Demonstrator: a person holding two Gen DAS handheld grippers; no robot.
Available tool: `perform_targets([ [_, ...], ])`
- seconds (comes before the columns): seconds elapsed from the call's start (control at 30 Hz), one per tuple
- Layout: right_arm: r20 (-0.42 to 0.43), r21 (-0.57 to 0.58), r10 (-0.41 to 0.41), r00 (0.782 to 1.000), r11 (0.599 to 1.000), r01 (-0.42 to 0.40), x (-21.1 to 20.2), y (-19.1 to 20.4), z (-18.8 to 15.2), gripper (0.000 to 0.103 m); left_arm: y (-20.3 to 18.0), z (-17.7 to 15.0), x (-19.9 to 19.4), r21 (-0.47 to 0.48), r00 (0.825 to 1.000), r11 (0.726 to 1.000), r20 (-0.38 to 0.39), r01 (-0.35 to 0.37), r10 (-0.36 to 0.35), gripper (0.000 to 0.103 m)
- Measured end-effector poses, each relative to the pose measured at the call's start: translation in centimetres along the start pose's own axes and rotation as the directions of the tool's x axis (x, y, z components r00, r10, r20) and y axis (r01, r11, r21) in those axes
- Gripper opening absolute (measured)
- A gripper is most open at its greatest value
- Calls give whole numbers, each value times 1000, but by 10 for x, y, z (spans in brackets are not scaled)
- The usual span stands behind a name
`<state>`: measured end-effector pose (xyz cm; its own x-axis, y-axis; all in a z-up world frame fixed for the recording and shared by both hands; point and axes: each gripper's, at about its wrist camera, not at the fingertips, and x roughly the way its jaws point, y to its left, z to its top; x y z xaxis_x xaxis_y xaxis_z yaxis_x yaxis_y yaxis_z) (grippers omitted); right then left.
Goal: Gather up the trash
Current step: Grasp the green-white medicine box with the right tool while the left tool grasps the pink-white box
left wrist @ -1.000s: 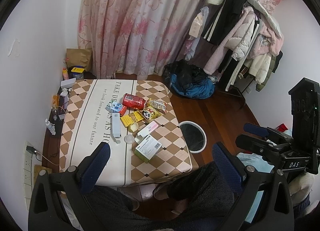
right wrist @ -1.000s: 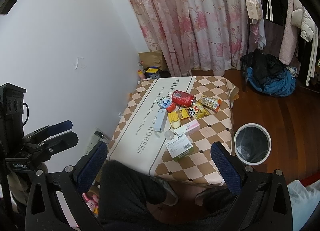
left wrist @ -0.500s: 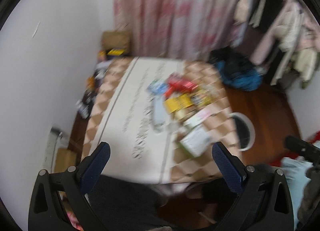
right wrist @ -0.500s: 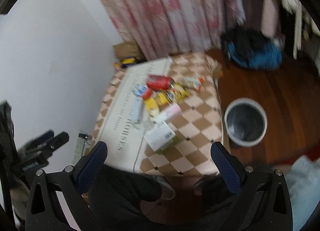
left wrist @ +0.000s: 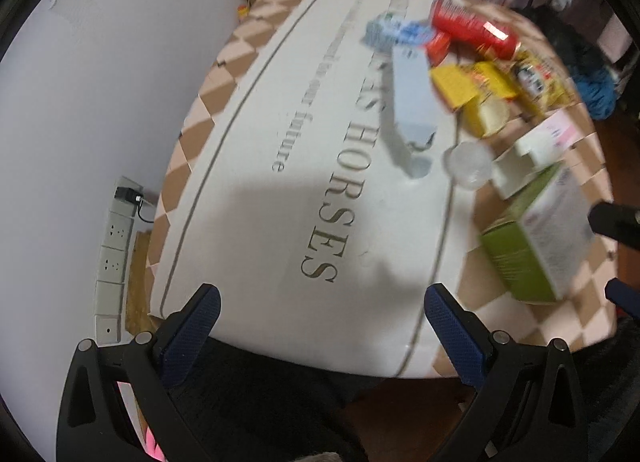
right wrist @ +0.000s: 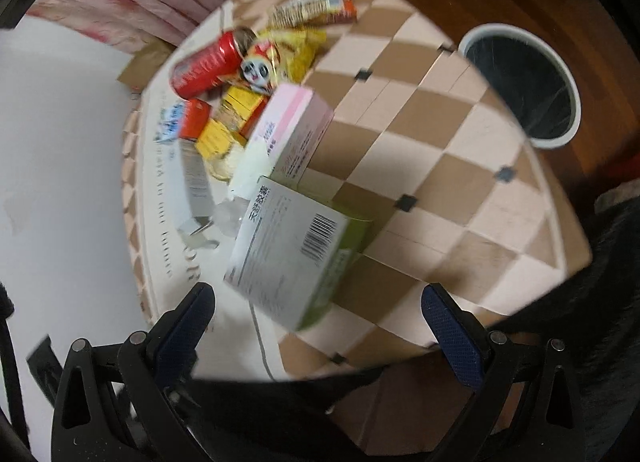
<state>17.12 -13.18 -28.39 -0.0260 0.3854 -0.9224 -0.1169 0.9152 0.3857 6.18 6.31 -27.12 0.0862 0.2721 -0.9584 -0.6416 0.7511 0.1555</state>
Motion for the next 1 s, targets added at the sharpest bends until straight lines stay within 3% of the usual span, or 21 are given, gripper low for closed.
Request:
perform_targets([
  [0.23, -29, 10, -82, 996, 997, 82, 46, 23, 14, 103, 0, -2, 23, -7, 999, 1000, -49, -17, 16, 103],
  [0.33, -71, -2, -39, 997, 999, 39, 60, 20, 14, 99, -2, -4, 26, 3, 998, 1000, -57, -23, 23, 103],
  [0.37, -66, -24, -14, 998, 1000, 13, 58, 18, 13, 94, -3, -5, 26, 6, 998, 1000, -57, -23, 23, 103],
  [0.53, -66, -127, -60, 996, 991, 51, 40, 1, 15, 93, -12, 0, 20, 37, 999, 999, -44, -11, 13, 103],
  [0.73, 12, -247, -196, 981, 950, 193, 2, -43, 44, 93, -41, 23, 0, 127, 1000, 992, 6, 20, -21, 103],
  [0.83, -1, -277, -247, 969, 931, 237, 1, -61, 62, 93, -70, 42, -11, 206, 997, 977, 36, 53, -62, 103],
  [1.0, -105, -265, -196, 975, 950, 163, 7, -87, 77, 94, -132, 76, -13, 376, 984, 911, -10, 170, -179, 103],
])
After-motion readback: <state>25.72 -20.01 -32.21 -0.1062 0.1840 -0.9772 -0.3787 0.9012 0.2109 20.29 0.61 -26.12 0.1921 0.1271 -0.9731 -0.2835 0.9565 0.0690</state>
